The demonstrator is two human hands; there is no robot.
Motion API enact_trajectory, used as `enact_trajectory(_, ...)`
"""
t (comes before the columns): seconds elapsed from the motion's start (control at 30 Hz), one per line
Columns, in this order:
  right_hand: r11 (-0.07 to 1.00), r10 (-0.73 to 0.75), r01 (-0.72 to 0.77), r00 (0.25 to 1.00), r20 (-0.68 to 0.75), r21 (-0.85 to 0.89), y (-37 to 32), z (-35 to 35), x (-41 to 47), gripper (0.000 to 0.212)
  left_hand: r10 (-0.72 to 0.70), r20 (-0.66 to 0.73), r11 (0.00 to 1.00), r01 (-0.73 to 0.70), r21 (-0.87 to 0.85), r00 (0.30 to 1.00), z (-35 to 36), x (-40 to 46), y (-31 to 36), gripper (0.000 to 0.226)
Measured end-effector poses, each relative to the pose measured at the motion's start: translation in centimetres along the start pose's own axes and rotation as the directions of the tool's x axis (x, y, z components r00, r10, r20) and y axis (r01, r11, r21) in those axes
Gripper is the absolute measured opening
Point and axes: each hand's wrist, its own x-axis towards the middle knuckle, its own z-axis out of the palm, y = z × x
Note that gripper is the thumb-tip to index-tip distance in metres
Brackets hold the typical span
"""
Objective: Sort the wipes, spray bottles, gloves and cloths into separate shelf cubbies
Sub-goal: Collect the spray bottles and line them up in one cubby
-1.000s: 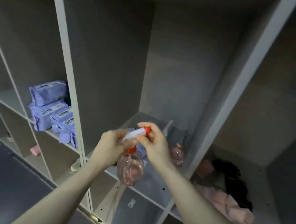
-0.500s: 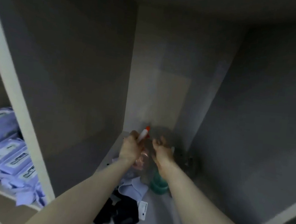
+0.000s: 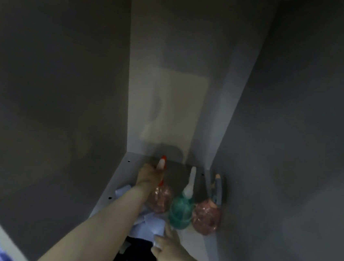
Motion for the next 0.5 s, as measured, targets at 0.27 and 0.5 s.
enact_trajectory(0.27, 0.987, -0.157, 0.153, 0.984, 0.083, 0.049, -5.0, 3.1, -1.0, 0.051, 0.0, 0.048, 1.0, -0.001, 0.026, 0.999, 0.4, -0.4, -0.8, 0.031)
enact_trajectory(0.5, 0.945, -0.296, 0.277, 0.951, 0.094, 0.176, -7.9, 3.4, -1.5, 0.041, -0.024, 0.122, 1.0, 0.023, 0.007, 0.992, 1.0, -0.5, -1.0, 0.04)
